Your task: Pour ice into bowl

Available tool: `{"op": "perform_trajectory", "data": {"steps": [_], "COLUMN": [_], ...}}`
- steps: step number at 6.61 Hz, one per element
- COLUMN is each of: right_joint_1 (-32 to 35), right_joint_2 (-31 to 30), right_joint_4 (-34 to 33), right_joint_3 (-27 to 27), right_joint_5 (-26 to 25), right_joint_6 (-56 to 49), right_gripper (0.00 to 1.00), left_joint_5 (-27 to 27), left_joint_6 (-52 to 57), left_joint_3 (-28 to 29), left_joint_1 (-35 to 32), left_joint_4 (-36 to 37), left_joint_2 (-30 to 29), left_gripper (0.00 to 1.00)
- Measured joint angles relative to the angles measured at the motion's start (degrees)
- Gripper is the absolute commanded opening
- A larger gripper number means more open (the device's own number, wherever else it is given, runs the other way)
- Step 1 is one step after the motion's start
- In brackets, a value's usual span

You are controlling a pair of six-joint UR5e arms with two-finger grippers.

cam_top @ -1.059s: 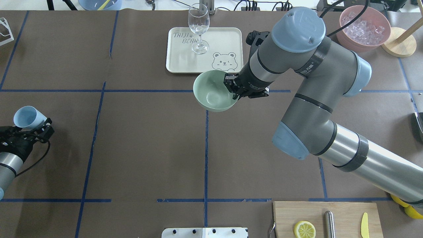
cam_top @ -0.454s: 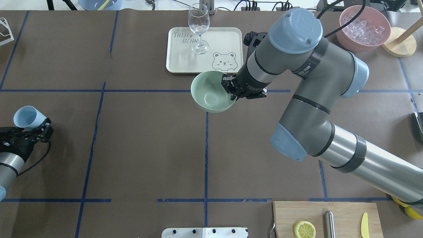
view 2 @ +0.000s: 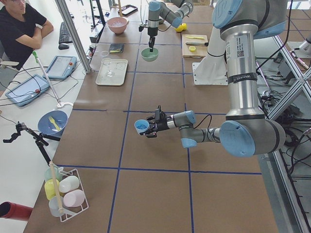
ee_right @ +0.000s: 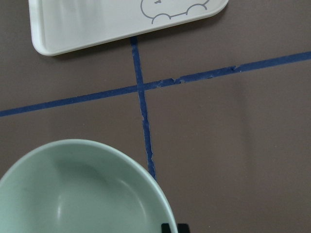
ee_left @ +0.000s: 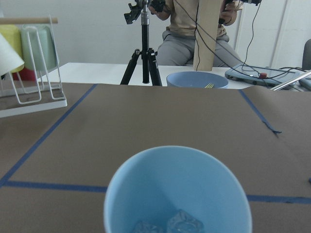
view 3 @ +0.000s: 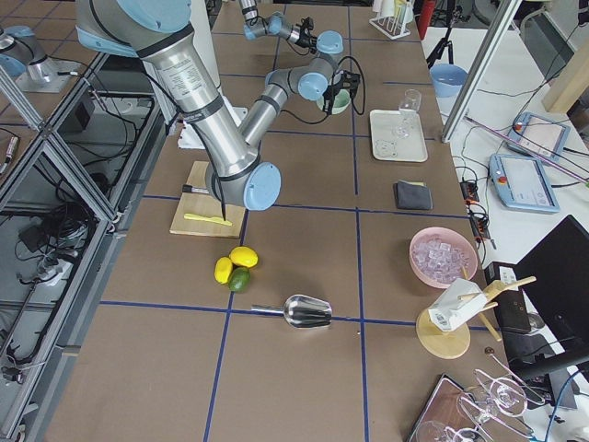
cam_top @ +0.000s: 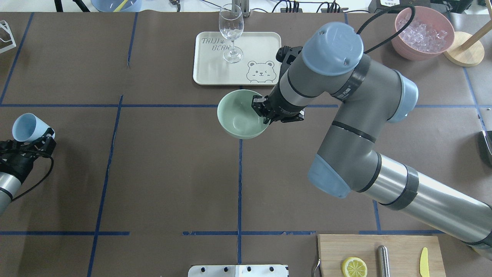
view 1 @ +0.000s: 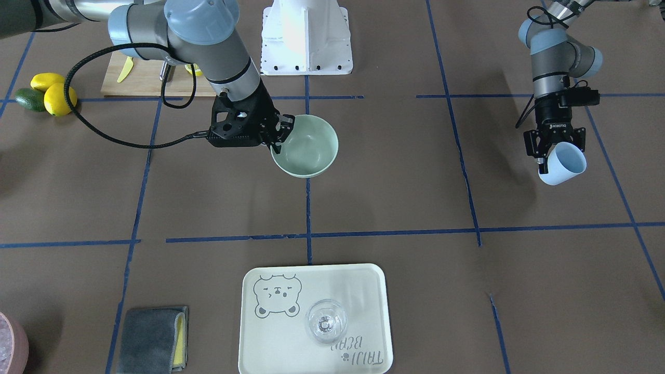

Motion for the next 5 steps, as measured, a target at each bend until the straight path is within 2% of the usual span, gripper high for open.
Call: {"op": "perform_trajectory", "data": {"steps": [1, 4, 5], "right_joint_1": [-2.89, -8.71, -9.4], "right_joint_2": [2.86, 13.24, 15.03], "right_joint_4": [0.1, 2.09, 4.82], "right_joint_3": [-3.42, -18.52, -22.75], "right_joint_5": [-2.9, -9.33, -10.45], "right_joint_6": [0.31, 1.1, 1.11], "right_gripper": [0.0, 0.0, 0.41], "left_joint_5": [-0.14, -0.26, -0.24], "left_joint_6": [3.21, 7.22, 11.88], "left_joint_3": [-1.81, -2.91, -2.93], "left_joint_1": [-0.96, -1.48, -1.55], "left_joint_4": [-0.51, -0.74, -0.82], "left_joint_2": [-0.09, 0.08, 0.1], "left_gripper": [0.0, 0.0, 0.0]}}
